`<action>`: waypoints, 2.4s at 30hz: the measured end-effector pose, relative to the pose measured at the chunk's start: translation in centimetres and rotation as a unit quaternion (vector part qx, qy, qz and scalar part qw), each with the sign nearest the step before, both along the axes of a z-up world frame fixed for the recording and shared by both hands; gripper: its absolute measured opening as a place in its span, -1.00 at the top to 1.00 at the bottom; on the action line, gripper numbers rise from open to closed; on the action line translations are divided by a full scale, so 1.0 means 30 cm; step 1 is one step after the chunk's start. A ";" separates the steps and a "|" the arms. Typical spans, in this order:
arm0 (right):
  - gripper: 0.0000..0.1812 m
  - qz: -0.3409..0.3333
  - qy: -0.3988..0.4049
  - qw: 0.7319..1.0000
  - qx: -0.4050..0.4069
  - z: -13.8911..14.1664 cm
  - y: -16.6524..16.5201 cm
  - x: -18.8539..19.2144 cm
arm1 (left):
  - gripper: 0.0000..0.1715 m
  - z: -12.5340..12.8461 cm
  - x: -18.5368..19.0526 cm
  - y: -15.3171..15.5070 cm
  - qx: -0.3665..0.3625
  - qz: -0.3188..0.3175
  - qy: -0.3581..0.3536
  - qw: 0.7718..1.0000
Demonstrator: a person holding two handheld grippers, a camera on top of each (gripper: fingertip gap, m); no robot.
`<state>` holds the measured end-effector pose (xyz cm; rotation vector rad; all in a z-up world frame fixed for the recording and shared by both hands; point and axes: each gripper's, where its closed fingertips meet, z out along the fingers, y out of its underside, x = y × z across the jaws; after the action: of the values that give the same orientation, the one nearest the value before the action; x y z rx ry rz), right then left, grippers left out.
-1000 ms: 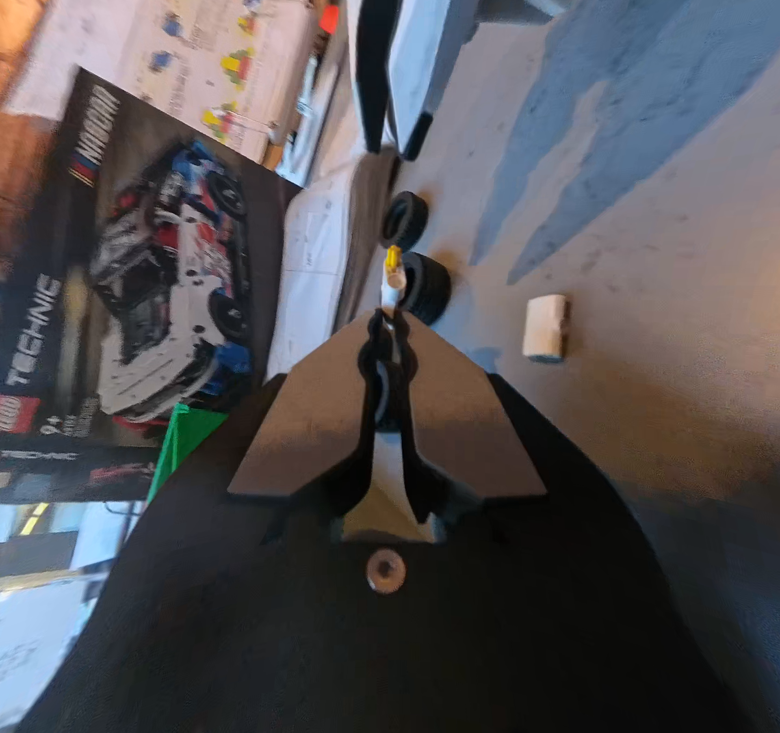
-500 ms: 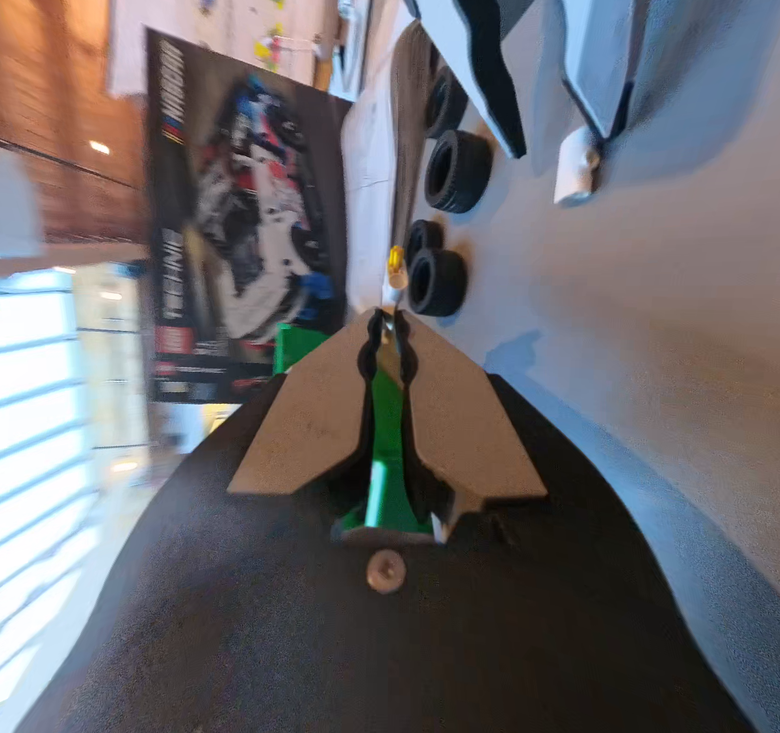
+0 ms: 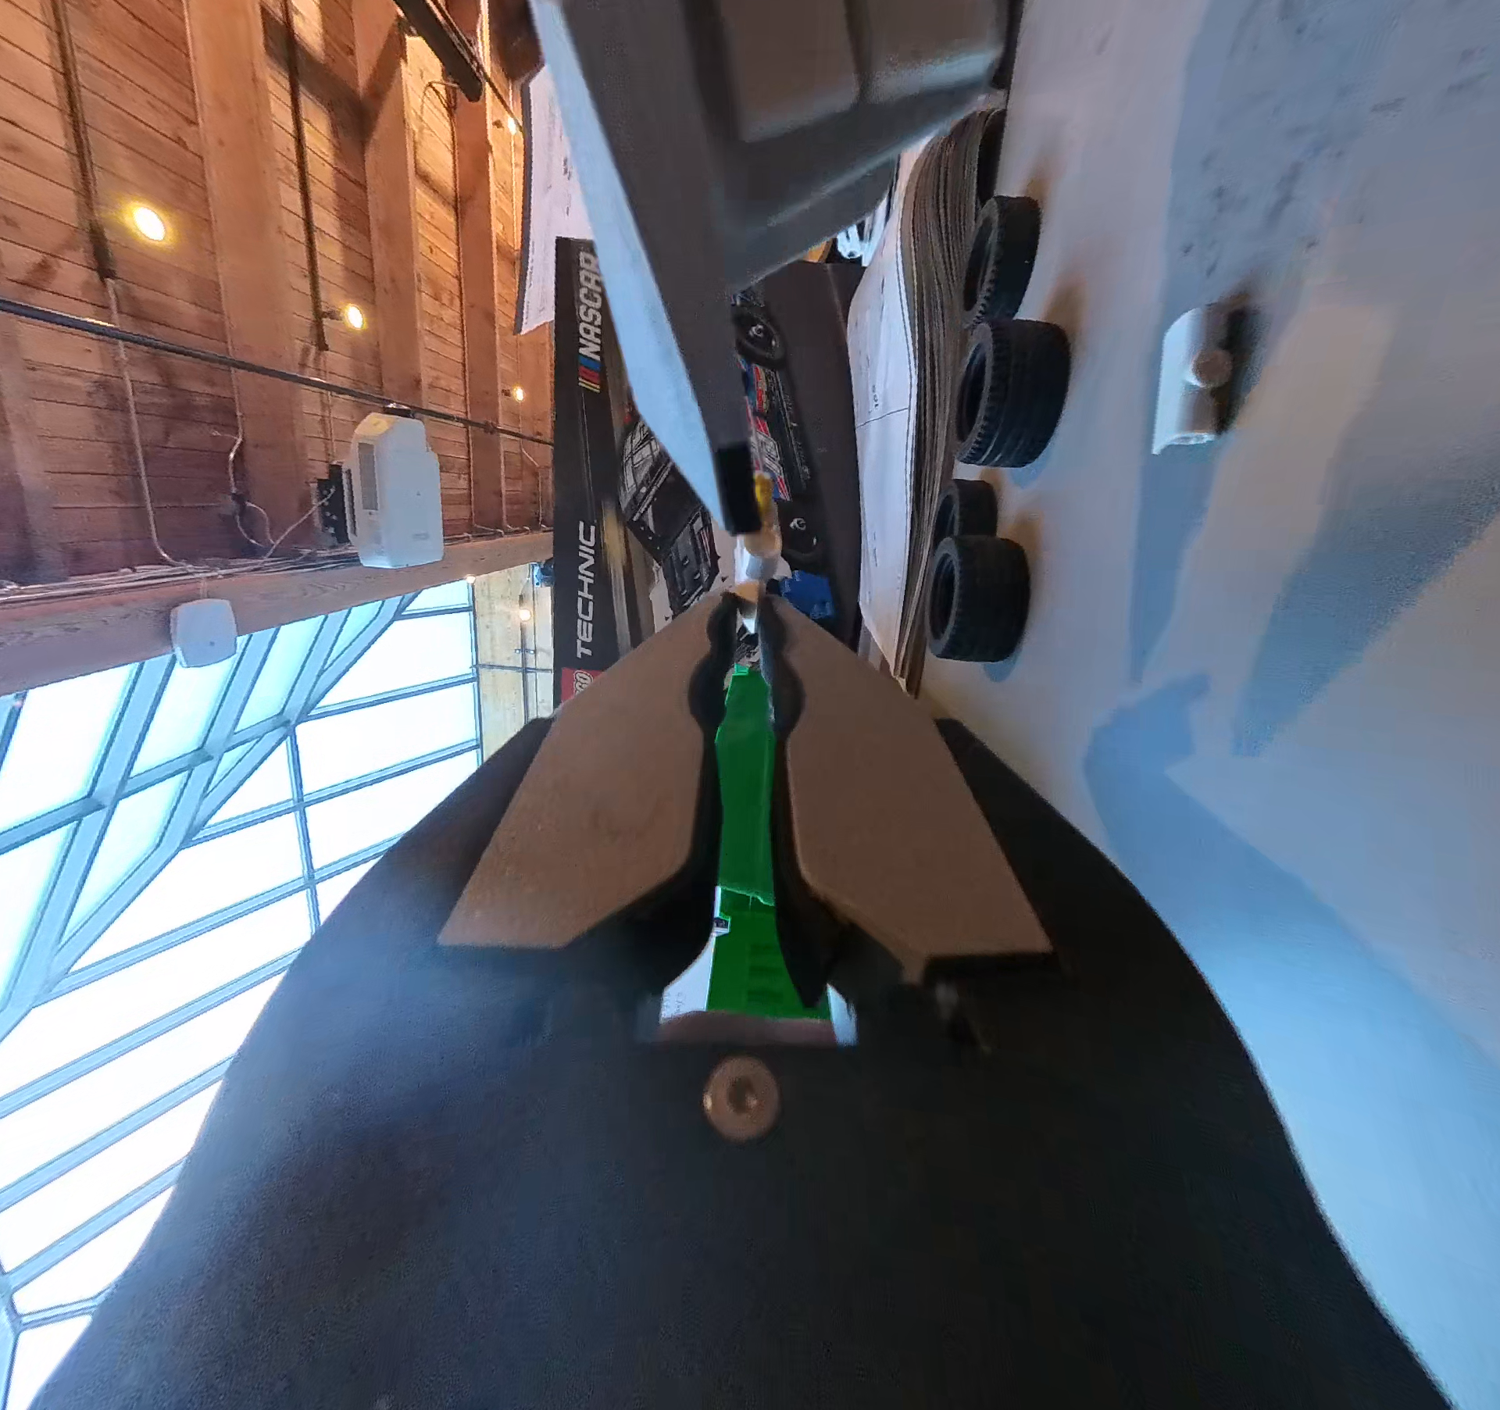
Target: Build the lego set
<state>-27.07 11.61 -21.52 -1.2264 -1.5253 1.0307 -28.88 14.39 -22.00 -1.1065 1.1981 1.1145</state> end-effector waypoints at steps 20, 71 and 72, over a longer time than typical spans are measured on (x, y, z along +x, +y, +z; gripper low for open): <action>0.87 -0.032 -0.055 0.993 0.102 -0.076 0.056 -0.116 | 0.97 -0.087 -0.148 -0.011 -0.077 0.005 -0.125 0.989; 0.79 0.038 -0.061 0.980 0.186 -0.131 0.072 -0.282 | 1.00 -0.187 -0.252 -0.004 -0.232 0.006 -0.244 0.942; 0.77 0.035 -0.065 0.979 0.190 -0.139 0.078 -0.283 | 1.00 -0.189 -0.251 -0.004 -0.233 0.006 -0.244 0.941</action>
<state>-35.55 13.95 -25.69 -0.9907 -1.7797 0.6691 -36.41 14.28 -27.65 -1.6389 1.0732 0.5127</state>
